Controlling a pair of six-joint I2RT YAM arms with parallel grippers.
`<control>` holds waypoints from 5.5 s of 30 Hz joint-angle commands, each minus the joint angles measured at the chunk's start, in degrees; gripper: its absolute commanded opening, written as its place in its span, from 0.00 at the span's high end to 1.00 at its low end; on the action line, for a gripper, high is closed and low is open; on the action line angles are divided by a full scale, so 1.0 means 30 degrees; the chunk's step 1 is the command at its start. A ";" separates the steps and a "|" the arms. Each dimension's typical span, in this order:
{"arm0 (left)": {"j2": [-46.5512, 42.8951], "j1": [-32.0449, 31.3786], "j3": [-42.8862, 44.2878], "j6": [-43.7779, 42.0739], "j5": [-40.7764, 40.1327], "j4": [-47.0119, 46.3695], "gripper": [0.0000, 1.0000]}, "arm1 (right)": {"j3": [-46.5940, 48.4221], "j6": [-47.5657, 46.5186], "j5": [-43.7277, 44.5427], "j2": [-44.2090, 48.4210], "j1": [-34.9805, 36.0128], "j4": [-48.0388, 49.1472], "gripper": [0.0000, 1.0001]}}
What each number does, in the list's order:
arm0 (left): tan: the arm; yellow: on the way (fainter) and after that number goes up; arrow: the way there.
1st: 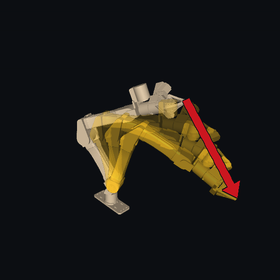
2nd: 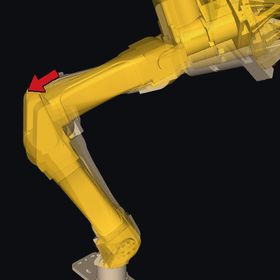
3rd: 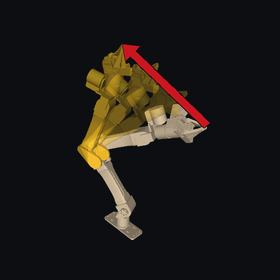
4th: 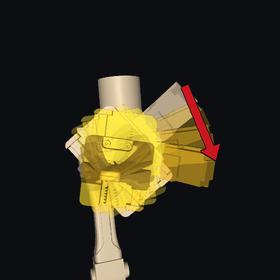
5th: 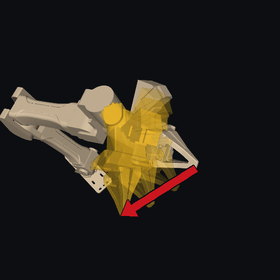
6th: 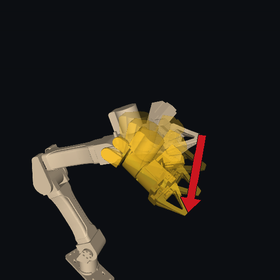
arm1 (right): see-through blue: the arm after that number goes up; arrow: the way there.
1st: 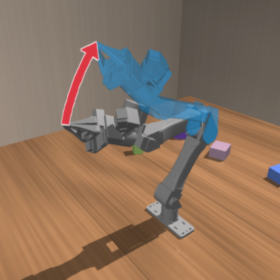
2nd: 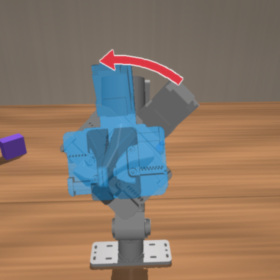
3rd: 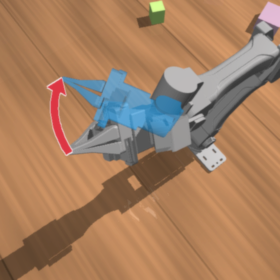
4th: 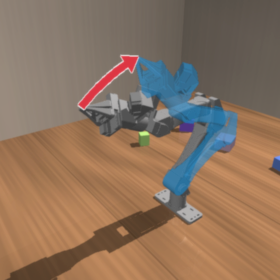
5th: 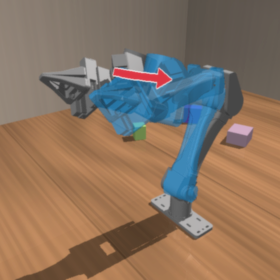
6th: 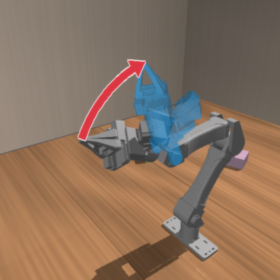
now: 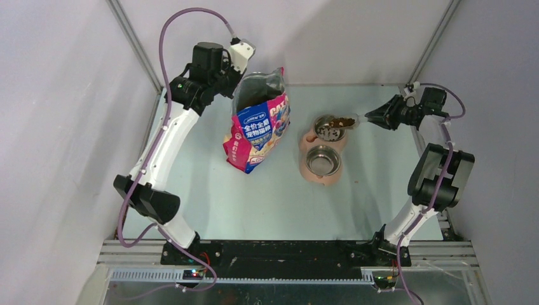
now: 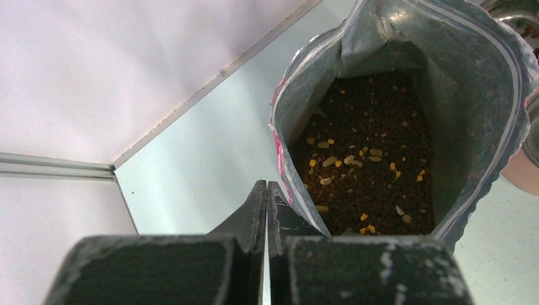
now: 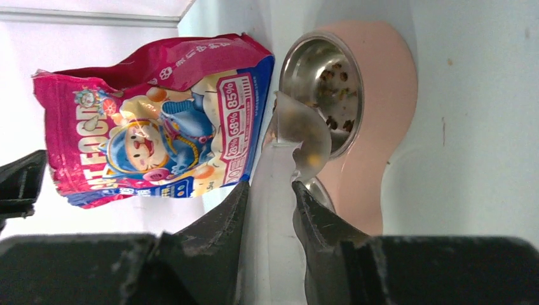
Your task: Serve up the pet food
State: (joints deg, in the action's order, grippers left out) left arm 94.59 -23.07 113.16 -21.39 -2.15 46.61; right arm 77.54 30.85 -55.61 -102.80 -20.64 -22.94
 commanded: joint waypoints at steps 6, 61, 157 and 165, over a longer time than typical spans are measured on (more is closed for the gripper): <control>-0.1211 0.0102 -0.0319 0.0404 0.0462 -0.0567 1.00 | 0.2841 -0.3226 0.3154 -0.0448 0.1132 -0.2238 1.00; -0.0100 0.1744 -0.2209 0.5948 0.3609 0.1344 0.49 | 0.9127 -0.2958 0.7116 0.1828 0.5547 -0.4171 1.00; -0.0637 -0.2670 -0.1019 0.5658 0.7669 0.1075 1.00 | 1.6207 -1.5976 1.1650 -0.5668 1.7162 -1.2135 1.00; -0.0778 -0.2681 -0.1041 0.5043 0.7190 0.1204 1.00 | 1.4635 -1.4563 0.8918 -0.5170 1.7716 -1.2683 1.00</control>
State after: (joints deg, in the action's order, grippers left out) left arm 97.36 -29.95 109.47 -4.62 16.47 53.17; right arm 122.89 -16.25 -21.98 -119.37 31.97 -59.24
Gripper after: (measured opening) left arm 0.006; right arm 0.298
